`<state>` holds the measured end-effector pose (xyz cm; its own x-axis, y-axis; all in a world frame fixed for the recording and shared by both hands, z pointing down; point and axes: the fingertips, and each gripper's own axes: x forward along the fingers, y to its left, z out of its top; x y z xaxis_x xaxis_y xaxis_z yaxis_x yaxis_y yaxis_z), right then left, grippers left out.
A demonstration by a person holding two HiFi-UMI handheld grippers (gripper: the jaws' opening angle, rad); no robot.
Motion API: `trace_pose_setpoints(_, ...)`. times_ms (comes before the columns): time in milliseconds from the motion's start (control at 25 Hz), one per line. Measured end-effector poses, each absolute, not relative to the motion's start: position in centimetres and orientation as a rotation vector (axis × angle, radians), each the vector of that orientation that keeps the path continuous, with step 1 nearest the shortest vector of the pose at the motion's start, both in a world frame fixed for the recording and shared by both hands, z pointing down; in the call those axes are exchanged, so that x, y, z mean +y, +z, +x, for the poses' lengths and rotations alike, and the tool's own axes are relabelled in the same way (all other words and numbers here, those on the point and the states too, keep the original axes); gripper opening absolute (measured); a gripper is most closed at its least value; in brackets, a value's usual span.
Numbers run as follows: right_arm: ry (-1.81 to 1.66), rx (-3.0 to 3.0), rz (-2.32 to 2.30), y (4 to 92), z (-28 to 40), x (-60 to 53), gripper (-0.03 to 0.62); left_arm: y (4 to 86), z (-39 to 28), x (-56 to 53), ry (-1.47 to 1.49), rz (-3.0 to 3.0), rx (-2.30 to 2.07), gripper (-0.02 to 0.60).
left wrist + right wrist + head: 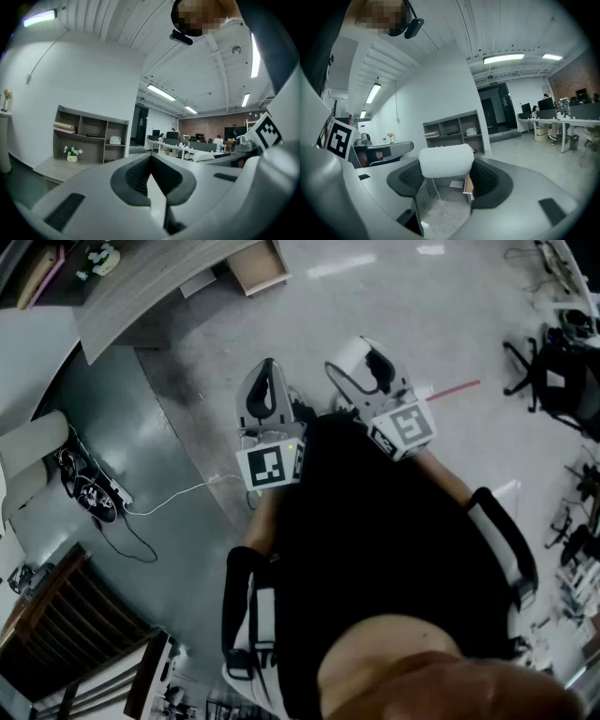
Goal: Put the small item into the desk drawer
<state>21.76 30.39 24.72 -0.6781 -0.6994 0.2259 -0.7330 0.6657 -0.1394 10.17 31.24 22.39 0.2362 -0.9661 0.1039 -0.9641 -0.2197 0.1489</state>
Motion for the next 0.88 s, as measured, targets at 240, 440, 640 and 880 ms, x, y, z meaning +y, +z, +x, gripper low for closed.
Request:
trace_pose_setpoints(240,0.322,-2.726,1.174,25.1,21.4,30.2,0.273,22.7,9.9,30.9,-0.018,2.313,-1.844,-0.011)
trace_pose_setpoints(440,0.329,-2.724,1.165,25.2,20.9,30.1,0.273,23.0,9.3,30.9,-0.007,2.288,-1.862,-0.011)
trace_pose_setpoints(640,0.331,-2.733,1.155,25.2,19.9,29.6,0.273,23.3,7.8,30.7,-0.013,2.254,-1.891,-0.011)
trace_pose_setpoints(880,0.359,-2.721,1.171,25.7,18.1,29.1,0.273,23.7,5.5,30.8,-0.018,2.226,-1.911,-0.011)
